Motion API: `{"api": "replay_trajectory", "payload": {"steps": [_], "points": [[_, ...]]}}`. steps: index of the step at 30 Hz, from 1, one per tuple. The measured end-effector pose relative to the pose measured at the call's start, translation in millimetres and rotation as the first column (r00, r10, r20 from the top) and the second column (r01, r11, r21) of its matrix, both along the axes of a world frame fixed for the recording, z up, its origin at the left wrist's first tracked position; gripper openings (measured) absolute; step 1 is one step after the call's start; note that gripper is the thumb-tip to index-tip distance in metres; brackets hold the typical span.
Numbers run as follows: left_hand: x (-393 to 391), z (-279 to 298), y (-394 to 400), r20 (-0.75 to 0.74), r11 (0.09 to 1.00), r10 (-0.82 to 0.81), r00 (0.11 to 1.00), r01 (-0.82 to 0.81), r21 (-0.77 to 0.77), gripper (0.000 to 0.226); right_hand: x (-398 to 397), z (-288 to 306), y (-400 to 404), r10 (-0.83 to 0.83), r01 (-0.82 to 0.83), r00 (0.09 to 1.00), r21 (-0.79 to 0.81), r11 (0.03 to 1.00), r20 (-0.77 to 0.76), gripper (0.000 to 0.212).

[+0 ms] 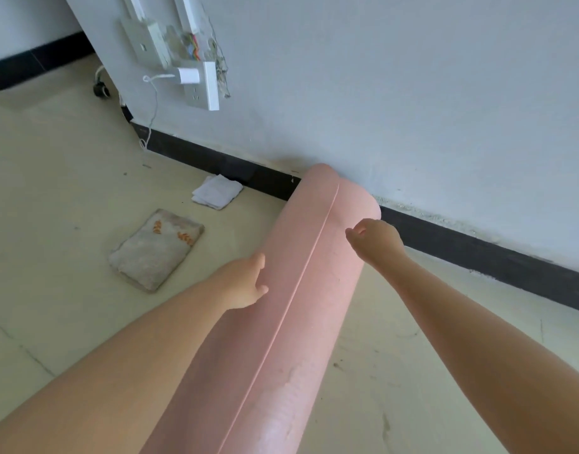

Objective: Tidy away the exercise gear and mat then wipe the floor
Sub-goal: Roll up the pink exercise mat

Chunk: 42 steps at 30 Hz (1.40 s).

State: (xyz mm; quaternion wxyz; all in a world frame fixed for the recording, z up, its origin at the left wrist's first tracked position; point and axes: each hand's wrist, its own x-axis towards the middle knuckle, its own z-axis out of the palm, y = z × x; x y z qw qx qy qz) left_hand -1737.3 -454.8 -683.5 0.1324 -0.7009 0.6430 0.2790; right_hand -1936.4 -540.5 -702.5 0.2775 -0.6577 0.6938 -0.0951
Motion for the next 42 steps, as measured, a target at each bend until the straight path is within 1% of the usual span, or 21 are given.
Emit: {"api": "replay_trajectory", "payload": {"steps": [2, 4, 7, 9, 12, 13, 16, 18, 22, 25, 27, 29, 31, 35, 37, 39, 40, 42], "points": [[5, -4, -19, -0.061, 0.995, 0.022, 0.998, -0.016, 0.096, 0.071, 8, -3, -18, -0.025, 0.025, 1.0, -0.041, 0.999, 0.003, 0.038], [7, -7, -37, -0.033, 0.979, -0.043, 0.999, 0.049, 0.198, 0.092, 17, -7, -36, -0.045, 0.045, 0.999, -0.071, 0.996, 0.008, 0.046], [4, -11, -57, 0.013, 0.961, -0.193, 0.981, 0.186, 0.206, 0.106, 33, -9, -66, -0.054, 0.052, 0.998, -0.048, 0.997, -0.023, 0.056], [4, -16, -67, -0.004, 0.955, -0.221, 0.975, 0.217, 0.203, 0.111, 41, -8, -85, -0.078, 0.077, 0.997, -0.024, 0.997, -0.019, 0.057], [10, -25, -73, -0.08, 0.947, -0.245, 0.966, 0.257, 0.194, 0.106, 46, -8, -108, -0.075, 0.076, 0.996, 0.032, 0.997, -0.044, 0.058], [13, -26, -75, -0.108, 0.947, -0.245, 0.964, 0.261, 0.187, 0.099, 46, -10, -114, -0.062, 0.066, 0.996, 0.061, 0.996, -0.063, 0.057], [22, -33, -81, -0.176, 0.963, -0.213, 0.961, 0.237, 0.126, 0.064, 49, -24, -124, 0.004, 0.019, 0.988, 0.146, 0.989, -0.156, 0.052], [24, -41, -83, -0.178, 0.971, -0.214, 0.961, 0.228, 0.065, 0.055, 50, -35, -128, 0.014, 0.016, 0.978, 0.146, 0.989, -0.207, 0.047], [19, -56, -74, -0.16, 0.982, -0.19, 0.969, 0.187, -0.039, 0.053, 47, -44, -132, -0.012, 0.036, 0.967, 0.09, 0.995, -0.256, 0.027], [23, -57, -64, -0.227, 0.992, -0.106, 0.968, 0.085, -0.098, 0.057, 43, -35, -130, -0.052, 0.068, 0.979, 0.077, 0.995, -0.198, 0.032], [28, -53, -62, -0.277, 0.995, -0.019, 0.961, -0.009, -0.097, 0.067, 45, -22, -129, -0.101, 0.114, 0.986, 0.093, 0.989, -0.133, 0.031], [32, -48, -63, -0.335, 0.994, 0.07, 0.94, -0.092, -0.051, 0.078, 48, -5, -127, -0.114, 0.126, 0.987, 0.105, 0.986, -0.112, 0.028], [29, -41, -61, -0.349, 0.996, 0.08, 0.934, -0.092, -0.017, 0.08, 47, 5, -123, -0.104, 0.118, 0.989, 0.142, 0.983, -0.105, 0.019], [22, -36, -54, -0.304, 0.999, 0.046, 0.952, -0.05, -0.007, 0.073, 44, 14, -115, -0.081, 0.098, 0.993, 0.216, 0.971, -0.086, 0.013], [26, -33, -56, -0.311, 0.998, 0.061, 0.948, -0.065, -0.001, 0.074, 47, 19, -110, -0.06, 0.077, 0.992, 0.16, 0.984, -0.109, 0.021], [32, -26, -59, -0.326, 0.998, 0.065, 0.943, -0.063, 0.017, 0.079, 52, 26, -103, -0.051, 0.058, 0.985, 0.038, 0.998, -0.164, 0.027], [36, -19, -59, -0.33, 0.998, 0.059, 0.942, -0.055, 0.023, 0.082, 55, 32, -98, -0.05, 0.044, 0.982, -0.036, 0.998, -0.18, 0.025], [41, 0, -56, -0.331, 0.998, 0.057, 0.942, -0.047, 0.037, 0.089, 59, 53, -82, -0.051, 0.013, 0.977, -0.18, 0.984, -0.208, 0.013]]}}
